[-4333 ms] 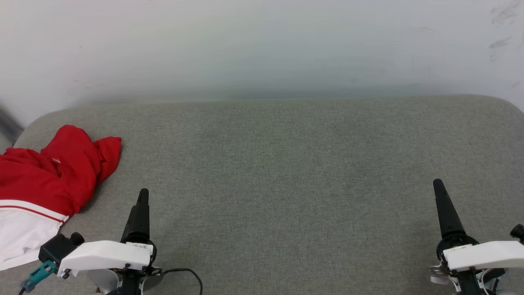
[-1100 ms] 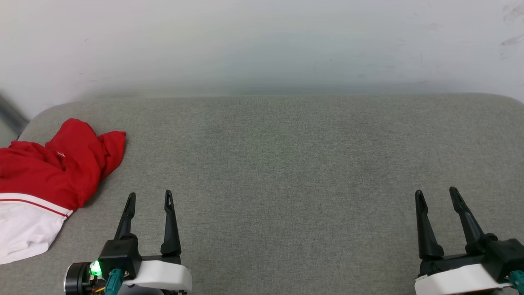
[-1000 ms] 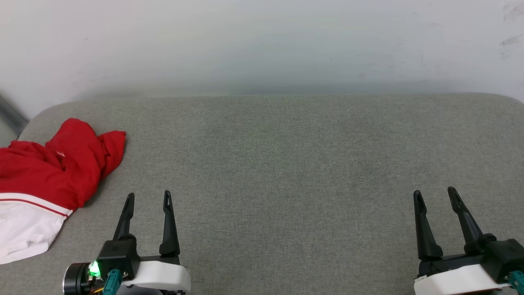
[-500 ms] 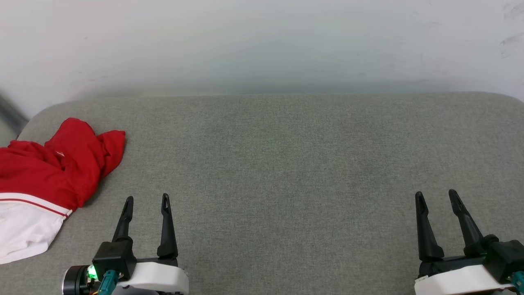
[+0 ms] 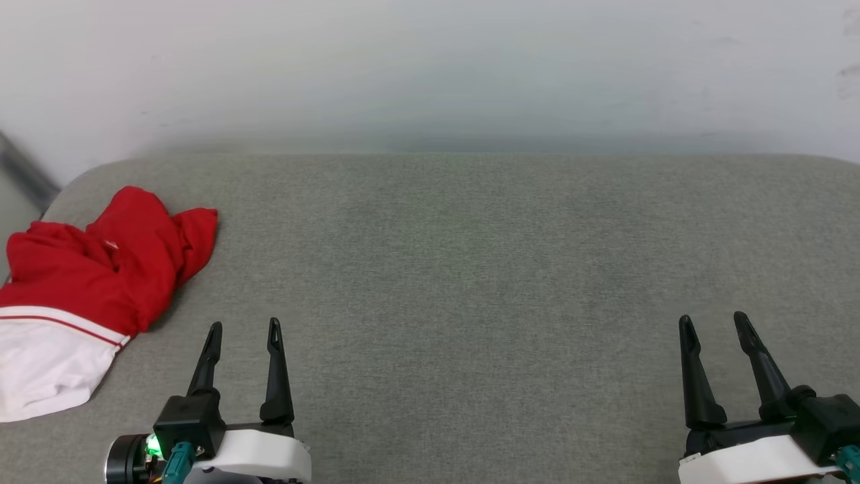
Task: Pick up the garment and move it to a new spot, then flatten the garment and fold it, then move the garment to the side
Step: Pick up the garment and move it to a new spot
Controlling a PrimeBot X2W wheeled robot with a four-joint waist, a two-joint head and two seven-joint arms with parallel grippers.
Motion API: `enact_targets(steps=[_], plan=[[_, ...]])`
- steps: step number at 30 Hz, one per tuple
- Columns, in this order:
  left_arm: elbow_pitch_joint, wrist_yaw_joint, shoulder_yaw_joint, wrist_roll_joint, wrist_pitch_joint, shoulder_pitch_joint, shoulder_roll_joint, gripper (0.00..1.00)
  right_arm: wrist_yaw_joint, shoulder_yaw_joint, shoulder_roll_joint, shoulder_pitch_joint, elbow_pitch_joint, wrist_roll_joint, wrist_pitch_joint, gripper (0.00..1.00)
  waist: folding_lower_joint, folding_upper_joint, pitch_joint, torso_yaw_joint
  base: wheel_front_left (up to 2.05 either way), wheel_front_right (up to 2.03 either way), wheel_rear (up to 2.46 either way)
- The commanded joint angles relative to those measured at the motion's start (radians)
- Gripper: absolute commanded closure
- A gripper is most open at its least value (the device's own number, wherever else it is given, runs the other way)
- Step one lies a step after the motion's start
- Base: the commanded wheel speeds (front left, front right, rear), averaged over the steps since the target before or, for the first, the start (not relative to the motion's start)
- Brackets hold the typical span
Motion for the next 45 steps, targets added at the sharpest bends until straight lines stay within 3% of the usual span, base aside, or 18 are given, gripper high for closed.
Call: enact_targets(steps=[1, 31, 38, 45], plan=[[0.001, -0.002, 0.003, -0.006, -0.003, -0.01, -0.001, 0.0, 0.0, 0.003, 0.0, 0.011, -0.003, -0.003, -0.004, 0.0, 0.0, 0.0, 0.002, 0.011, 0.0, 0.0, 0.0], [0.018, 0.004, 0.035, -0.018, -0.003, -0.006, -0.001, 0.0, 0.0, 0.023, 0.0, 0.023, -0.009, -0.027, -0.003, 0.0, 0.0, 0.0, 0.011, 0.407, 0.0, 0.0, 0.0], [0.023, 0.006, 0.048, -0.025, -0.003, 0.005, -0.001, 0.0, 0.0, 0.029, 0.0, 0.021, -0.007, -0.032, -0.003, 0.0, 0.0, 0.0, 0.009, 0.447, 0.0, 0.0, 0.0], [0.025, -0.014, 0.086, -0.034, -0.003, -0.042, 0.0, 0.0, 0.0, 0.039, 0.0, 0.007, -0.016, -0.047, -0.003, 0.0, 0.0, 0.0, 0.028, 0.441, 0.0, 0.0, 0.0]])
